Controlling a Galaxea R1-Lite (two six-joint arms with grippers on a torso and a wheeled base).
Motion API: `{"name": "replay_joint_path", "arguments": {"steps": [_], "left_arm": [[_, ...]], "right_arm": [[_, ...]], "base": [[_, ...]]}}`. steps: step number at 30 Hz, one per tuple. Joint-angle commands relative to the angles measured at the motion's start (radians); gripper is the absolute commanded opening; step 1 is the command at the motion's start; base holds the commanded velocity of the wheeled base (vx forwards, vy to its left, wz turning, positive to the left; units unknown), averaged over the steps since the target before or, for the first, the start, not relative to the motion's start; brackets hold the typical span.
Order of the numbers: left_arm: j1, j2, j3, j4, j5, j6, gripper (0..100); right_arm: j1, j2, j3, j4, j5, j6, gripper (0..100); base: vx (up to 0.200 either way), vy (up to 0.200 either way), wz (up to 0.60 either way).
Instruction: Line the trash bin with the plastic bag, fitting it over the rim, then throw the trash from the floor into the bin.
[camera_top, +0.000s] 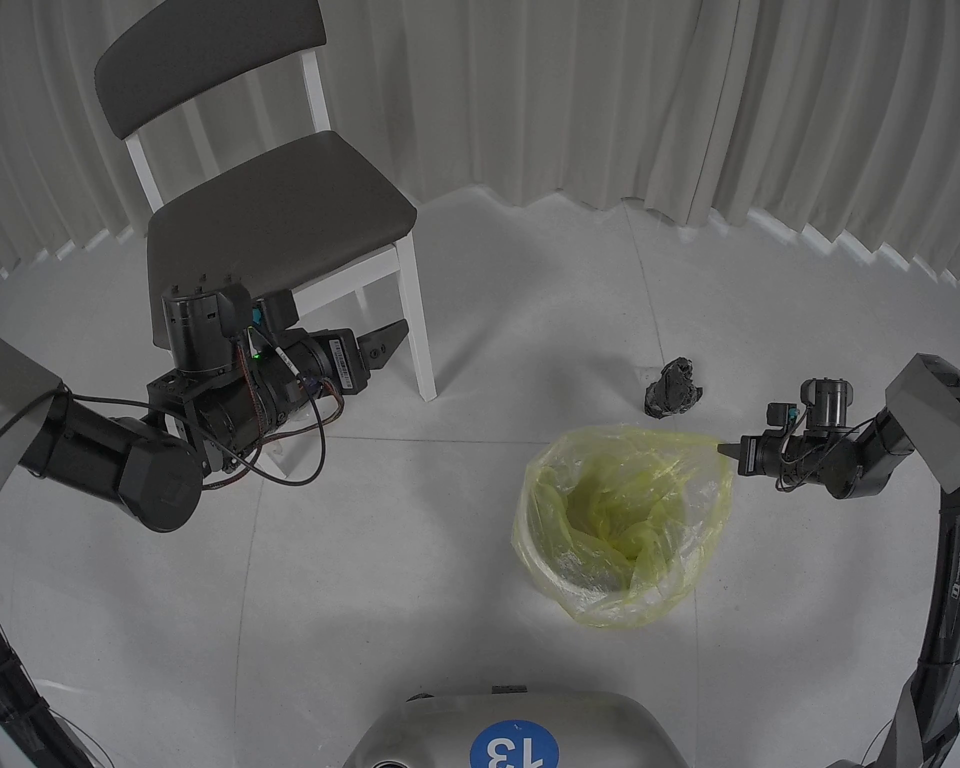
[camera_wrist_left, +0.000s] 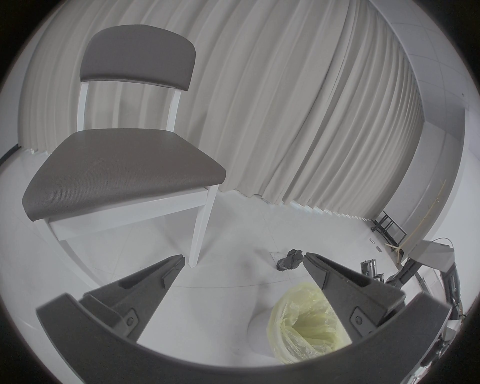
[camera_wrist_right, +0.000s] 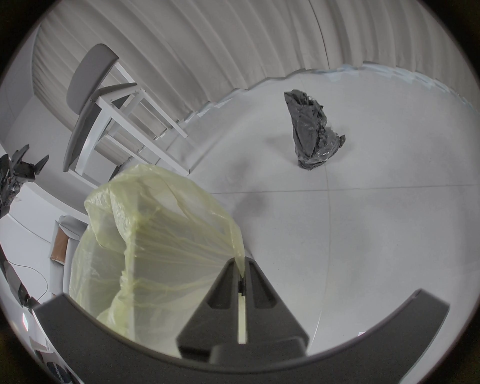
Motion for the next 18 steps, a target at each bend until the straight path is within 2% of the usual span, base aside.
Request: {"name": "replay_joint_path", "arguments": {"steps": [1, 5, 8, 9, 10, 11, 18], "left_arm": [[-0.003, -0.009, 0.008, -0.001, 0.0, 0.0, 100], [-0.02, -0.012, 0.009, -0.001, 0.004, 0.0, 100], [-0.019, -0.017, 0.009, -0.001, 0.009, -0.001, 100], [-0.019, -0.018, 0.011, -0.001, 0.009, -0.001, 100], [-0.014, -0.017, 0.014, -0.001, 0.009, -0.001, 100], [-0.012, -0.015, 0.016, -0.001, 0.009, -0.001, 100], [-0.012, -0.003, 0.017, -0.023, 0.009, -0.001, 100]], "right_arm": [[-0.015, -0.052, 0.025, 0.044, 0.001, -0.015, 0], [0.003, -0.013, 0.016, 0.067, 0.019, -0.02, 0], [0.02, 0.001, 0.021, 0.065, 0.091, -0.014, 0], [0.022, 0.001, 0.022, 0.065, 0.095, -0.014, 0], [0.031, 0.01, 0.024, 0.065, 0.145, -0.006, 0], [0.039, 0.021, 0.022, 0.065, 0.157, -0.004, 0], [0.065, 0.091, -0.007, 0.05, 0.154, -0.004, 0]], "base": [[0.0, 0.0, 0.0], [0.0, 0.0, 0.0], [0.0, 0.0, 0.0], [0.0, 0.0, 0.0], [0.0, 0.0, 0.0], [0.0, 0.0, 0.0], [0.0, 0.0, 0.0]]}}
